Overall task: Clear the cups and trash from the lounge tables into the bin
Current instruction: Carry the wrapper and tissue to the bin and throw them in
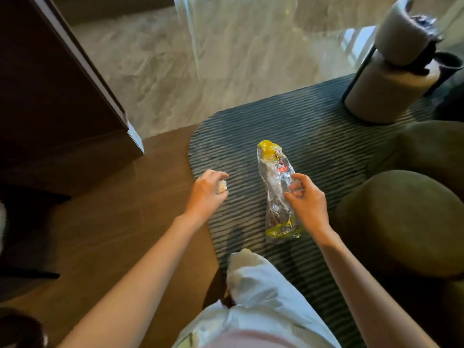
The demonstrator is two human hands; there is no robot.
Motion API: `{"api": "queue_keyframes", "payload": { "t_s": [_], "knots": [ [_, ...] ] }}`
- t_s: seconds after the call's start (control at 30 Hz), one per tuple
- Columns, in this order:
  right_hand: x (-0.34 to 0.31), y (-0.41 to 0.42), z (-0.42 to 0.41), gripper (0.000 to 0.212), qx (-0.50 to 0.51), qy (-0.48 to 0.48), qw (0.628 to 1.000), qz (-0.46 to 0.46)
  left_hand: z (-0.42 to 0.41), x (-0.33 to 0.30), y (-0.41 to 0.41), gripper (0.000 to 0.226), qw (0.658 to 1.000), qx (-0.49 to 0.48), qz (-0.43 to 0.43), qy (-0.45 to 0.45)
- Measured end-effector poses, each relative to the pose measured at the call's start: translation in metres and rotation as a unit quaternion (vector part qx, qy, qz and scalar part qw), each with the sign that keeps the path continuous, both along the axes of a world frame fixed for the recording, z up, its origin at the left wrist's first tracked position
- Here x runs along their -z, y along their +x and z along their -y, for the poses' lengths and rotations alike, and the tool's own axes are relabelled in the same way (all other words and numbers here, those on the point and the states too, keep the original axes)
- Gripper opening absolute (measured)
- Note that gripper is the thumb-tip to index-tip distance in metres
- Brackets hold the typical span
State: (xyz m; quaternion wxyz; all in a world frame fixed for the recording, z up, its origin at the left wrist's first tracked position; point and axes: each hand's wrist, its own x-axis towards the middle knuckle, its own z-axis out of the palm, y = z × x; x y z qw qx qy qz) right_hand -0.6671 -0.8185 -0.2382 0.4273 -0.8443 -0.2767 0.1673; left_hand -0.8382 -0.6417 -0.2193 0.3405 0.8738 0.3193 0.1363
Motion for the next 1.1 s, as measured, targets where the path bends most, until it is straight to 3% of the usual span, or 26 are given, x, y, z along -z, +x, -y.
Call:
{"api": "queue_keyframes", "payload": {
  "t_s": [0.3,0.7,1.1],
  "knots": [
    [-0.003,0.139,-0.158,0.045,0.001,-0.001,1.0,0.0,-0.159,0.016,0.141,0.037,1.0,-0.026,-0.011,-0.001],
    [0.003,0.354,-0.351,0.047,0.101,-0.017,0.995,-0.003,-0.395,0.036,0.386,0.037,0.999,0.05,-0.004,-0.011],
    [0.015,0.603,-0.459,0.05,0.188,-0.023,0.982,-0.018,-0.527,0.046,0.668,0.036,0.99,0.132,-0.041,-0.01]
  ]
}}
